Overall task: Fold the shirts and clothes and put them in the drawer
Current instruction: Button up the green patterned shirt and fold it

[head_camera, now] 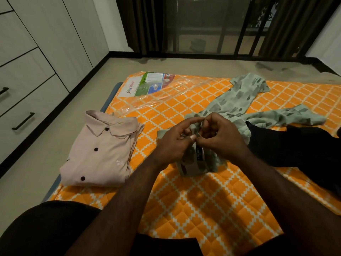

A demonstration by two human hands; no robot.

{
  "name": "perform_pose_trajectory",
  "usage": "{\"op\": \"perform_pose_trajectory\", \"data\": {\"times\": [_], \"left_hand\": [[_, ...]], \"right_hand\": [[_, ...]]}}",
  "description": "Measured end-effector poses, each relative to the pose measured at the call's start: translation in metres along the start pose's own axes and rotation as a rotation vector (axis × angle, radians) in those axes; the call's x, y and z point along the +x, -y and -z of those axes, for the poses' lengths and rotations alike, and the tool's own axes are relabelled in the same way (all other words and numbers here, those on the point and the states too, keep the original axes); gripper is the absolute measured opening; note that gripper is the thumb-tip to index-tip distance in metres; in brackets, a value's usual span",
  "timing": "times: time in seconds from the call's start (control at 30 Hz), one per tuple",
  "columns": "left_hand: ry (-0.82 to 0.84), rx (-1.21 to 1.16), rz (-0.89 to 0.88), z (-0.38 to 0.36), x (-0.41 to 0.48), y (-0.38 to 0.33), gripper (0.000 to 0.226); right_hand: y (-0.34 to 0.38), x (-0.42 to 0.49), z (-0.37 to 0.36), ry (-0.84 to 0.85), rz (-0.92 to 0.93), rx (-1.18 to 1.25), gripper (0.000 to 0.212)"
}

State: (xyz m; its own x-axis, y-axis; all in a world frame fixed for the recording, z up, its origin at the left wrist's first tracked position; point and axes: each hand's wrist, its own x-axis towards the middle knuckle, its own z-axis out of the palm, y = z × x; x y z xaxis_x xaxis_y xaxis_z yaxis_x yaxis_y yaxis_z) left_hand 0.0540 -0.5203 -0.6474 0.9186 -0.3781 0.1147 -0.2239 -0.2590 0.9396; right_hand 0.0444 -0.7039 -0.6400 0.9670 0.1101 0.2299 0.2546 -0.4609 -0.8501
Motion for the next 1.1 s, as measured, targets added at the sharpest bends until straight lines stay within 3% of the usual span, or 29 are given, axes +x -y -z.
{"op": "perform_pose_trajectory", "data": {"times": [0.17,0.33,0.53,0.8,1.1], "left_hand": [[-0.021,0.208,-0.066,0.002,0.001,0.002,0.034],[0.068,0.235,-0.179,0.004,0.000,0.004,0.051],[-0.178,0.416,-0.152,0.000,0.006,0.016,0.030],[-0.288,0.395,-0.048,-0.012,0.004,0.014,0.004],[-0.255,0.452,-0.070,-0.010,0.004,0.013,0.019]], "right_hand": [[0.002,-0.001,-0.003,-0.015,0.068,-0.028,0.033],[0.004,0.000,0.000,-0.016,0.153,-0.096,0.027],[-0.001,0.000,0.000,-0.079,0.207,-0.190,0.021],[-0.009,-0.002,-0.012,-0.150,0.118,-0.220,0.029],[-0.003,-0.008,-0.019,-0.157,0.145,-0.205,0.028]]}}
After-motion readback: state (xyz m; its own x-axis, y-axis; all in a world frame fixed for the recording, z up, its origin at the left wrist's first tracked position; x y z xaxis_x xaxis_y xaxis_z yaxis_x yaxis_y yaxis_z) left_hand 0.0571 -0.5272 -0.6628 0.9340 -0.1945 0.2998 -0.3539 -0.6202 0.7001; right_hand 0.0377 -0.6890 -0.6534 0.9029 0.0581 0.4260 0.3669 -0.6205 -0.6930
